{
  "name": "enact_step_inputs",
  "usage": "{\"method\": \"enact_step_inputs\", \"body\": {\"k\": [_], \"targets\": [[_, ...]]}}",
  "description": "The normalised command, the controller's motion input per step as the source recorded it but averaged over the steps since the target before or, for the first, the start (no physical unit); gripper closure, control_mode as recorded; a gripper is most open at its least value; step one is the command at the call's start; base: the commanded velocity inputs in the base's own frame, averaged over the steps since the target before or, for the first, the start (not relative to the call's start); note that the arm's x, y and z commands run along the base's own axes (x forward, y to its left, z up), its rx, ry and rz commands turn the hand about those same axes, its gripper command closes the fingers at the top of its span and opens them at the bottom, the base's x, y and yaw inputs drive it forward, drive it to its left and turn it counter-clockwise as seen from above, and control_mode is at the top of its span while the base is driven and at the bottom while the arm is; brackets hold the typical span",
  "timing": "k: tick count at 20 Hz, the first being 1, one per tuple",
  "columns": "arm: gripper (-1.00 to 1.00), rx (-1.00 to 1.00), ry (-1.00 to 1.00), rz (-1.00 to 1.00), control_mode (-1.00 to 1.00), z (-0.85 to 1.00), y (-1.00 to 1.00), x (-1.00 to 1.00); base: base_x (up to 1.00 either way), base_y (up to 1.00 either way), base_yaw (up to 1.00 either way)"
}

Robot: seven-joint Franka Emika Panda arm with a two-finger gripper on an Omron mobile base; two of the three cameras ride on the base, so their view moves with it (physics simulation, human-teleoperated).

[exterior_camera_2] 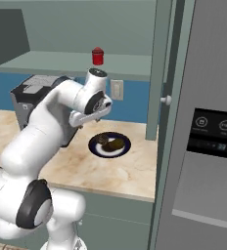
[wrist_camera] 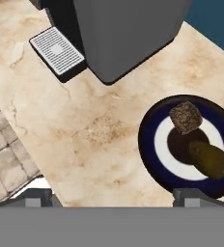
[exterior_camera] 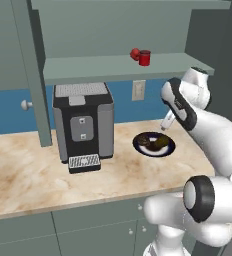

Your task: Pick the avocado and bread from the counter and place them on the plate. Then pick the jam from the cabinet and place it next to the plate. Lastly close the cabinet door.

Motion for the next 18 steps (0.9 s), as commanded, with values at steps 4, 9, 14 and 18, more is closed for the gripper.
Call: {"method": "enact_step_inputs", "body": {"k": [4,9,14,18], "targets": [[-1.0,-0.07,-0.26,-0.09,-1.0,0.69,0.14,-0.71,0.0,0.0,0.0],[-1.0,0.01,-0.18,-0.19,-1.0,0.62,0.02,-0.75,0.0,0.0,0.0],[-1.0,0.13,-0.09,-0.28,-1.0,0.49,0.0,-0.79,0.0,0.0,0.0],[-1.0,0.21,-0.07,-0.36,-1.0,0.36,0.0,-0.57,0.0,0.0,0.0]]}}
